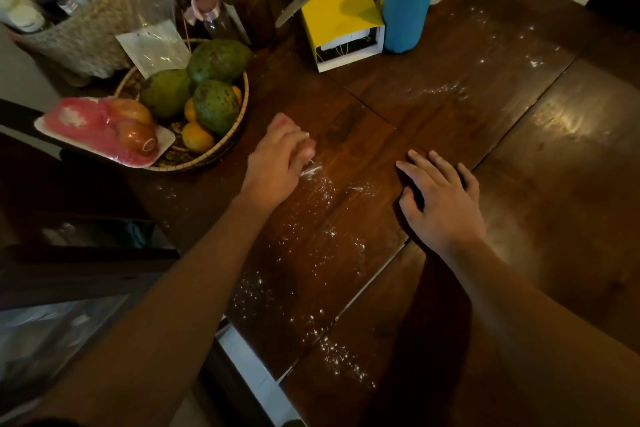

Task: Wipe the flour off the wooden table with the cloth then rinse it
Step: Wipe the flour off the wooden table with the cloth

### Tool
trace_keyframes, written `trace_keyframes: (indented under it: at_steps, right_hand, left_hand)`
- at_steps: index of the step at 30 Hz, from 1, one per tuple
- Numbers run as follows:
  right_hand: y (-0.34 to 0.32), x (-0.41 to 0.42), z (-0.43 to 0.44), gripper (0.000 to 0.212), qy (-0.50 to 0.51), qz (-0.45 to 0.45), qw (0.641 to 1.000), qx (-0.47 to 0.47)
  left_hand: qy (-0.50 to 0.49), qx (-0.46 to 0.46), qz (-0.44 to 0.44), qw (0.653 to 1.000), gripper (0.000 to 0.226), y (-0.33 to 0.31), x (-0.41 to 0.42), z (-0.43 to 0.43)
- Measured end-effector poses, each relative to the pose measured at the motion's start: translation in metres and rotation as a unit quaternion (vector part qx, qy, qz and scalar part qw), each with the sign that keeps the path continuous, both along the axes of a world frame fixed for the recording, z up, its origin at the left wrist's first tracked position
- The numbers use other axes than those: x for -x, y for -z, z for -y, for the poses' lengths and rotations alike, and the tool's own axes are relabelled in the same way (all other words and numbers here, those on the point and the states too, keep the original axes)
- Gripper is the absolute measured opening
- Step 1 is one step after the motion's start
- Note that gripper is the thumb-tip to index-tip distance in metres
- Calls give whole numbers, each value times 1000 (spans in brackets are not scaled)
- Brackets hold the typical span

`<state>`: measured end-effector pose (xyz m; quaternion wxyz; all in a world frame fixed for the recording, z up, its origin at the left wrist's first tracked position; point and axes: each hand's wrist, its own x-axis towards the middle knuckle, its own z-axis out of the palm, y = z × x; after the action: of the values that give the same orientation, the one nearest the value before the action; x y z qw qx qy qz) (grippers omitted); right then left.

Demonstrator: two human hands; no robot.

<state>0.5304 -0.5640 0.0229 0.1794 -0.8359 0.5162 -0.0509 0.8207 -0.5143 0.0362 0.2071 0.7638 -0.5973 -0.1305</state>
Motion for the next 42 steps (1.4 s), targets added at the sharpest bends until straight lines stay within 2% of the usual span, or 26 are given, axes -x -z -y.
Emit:
trace_keyframes:
  at_steps: [3,6,11,14,16,18,22,25,27,29,32,33,37,42]
  right_hand:
    - [2,0,0,48,0,-1,1000,3]
    - [2,0,1,47,2,-2,1000,3]
    - [1,0,0,47,7,5,1000,-3]
    - [2,0,1,49,9,10,1000,-3]
    - [3,0,1,50,9,15,1000,-4]
    - [4,0,1,51,9,17,1000,-3]
    - [4,1,1,50,8,12,1000,-8]
    - [3,0,0,50,9,13,1000,-8]
    - [2,0,0,50,8,12,1000,-11]
    - [1,0,0,51,9,9,1000,-15]
    - [0,0,0,51,7,11,1000,-19]
    - [1,0,0,51,6,13,1000,-19]
    - [0,0,1,51,3,15,1000,-26]
    - [0,1,1,50,5,14,999,-29]
  left_hand:
    - [61,42,-69,995,28,0,9,-39]
    - [30,4,-139,990,38,-9,3,-25]
    - [-91,20,-77,993,35,-2,-12,60]
    - [-209,31,-54,976,31,0,-12,108]
    - [-233,16,-31,972,30,1,-8,128]
    - [-180,16,-8,984,34,4,1,133]
    - [-24,20,-37,999,33,9,9,108]
    - [102,-33,-28,994,31,8,-7,87]
    - [137,-59,-46,988,31,5,-20,80]
    - [80,-32,-63,994,33,3,-27,81]
    - [-106,59,-69,990,28,-1,-28,97]
    - [-126,66,-71,987,28,-2,-22,104]
    - [-79,41,-22,996,27,-1,9,127]
    - [-97,22,13,995,31,4,26,137]
